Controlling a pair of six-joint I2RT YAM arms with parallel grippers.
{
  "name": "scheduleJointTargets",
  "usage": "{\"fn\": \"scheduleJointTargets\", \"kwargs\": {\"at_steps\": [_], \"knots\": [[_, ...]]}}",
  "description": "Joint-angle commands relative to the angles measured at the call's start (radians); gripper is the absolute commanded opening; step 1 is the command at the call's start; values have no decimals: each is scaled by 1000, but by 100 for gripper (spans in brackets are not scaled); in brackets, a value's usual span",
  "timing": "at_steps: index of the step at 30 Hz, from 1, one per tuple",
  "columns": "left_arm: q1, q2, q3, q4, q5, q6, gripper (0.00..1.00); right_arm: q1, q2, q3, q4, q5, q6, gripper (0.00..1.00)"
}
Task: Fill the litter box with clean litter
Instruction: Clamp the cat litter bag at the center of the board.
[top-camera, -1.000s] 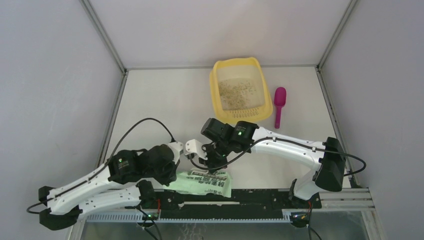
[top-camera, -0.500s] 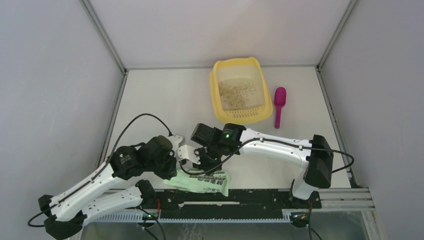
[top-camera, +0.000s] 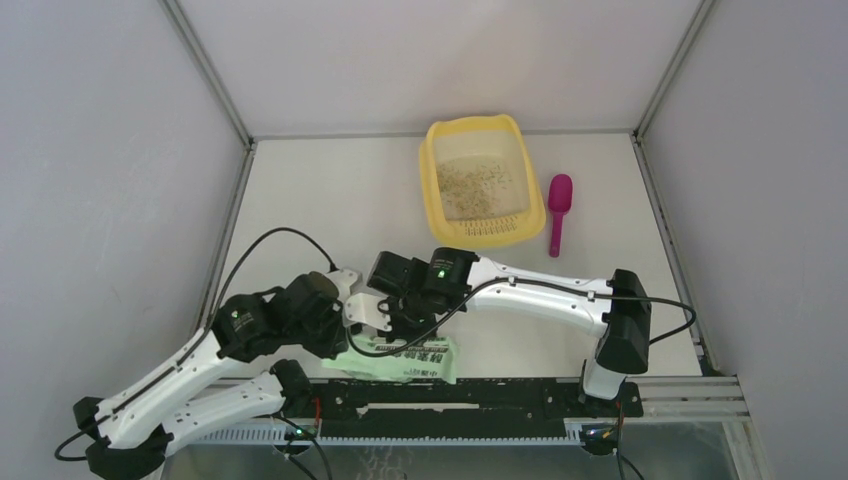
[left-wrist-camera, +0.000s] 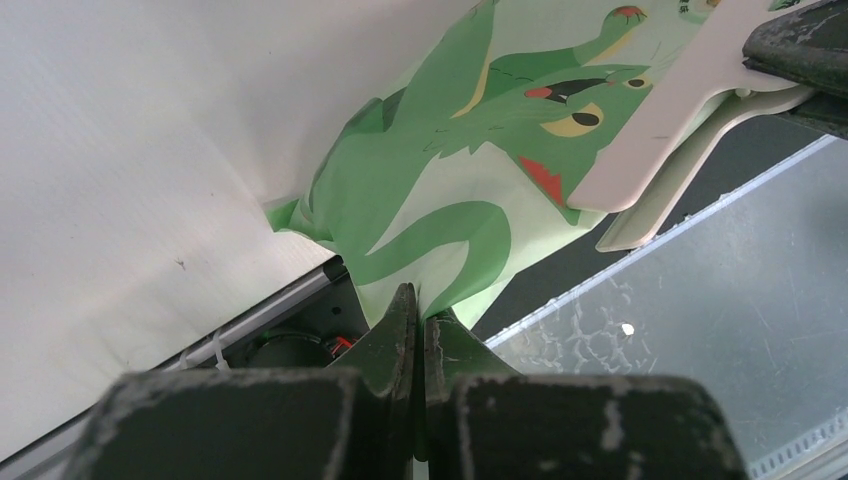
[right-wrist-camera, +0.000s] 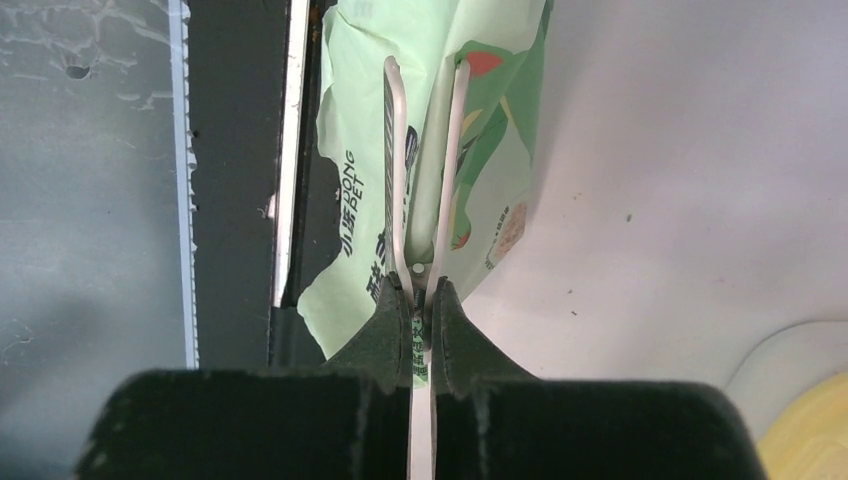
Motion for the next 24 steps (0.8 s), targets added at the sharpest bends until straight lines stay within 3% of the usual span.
{"fn": "scheduleJointTargets", "kwargs": {"at_steps": [1, 24], "knots": [[-4, -33, 134, 126, 10, 56, 0, 2, 60, 24, -76, 132, 68, 0], [-4, -53, 159, 154, 15, 46, 0, -46, 105, 107, -93, 276, 217, 0]]}}
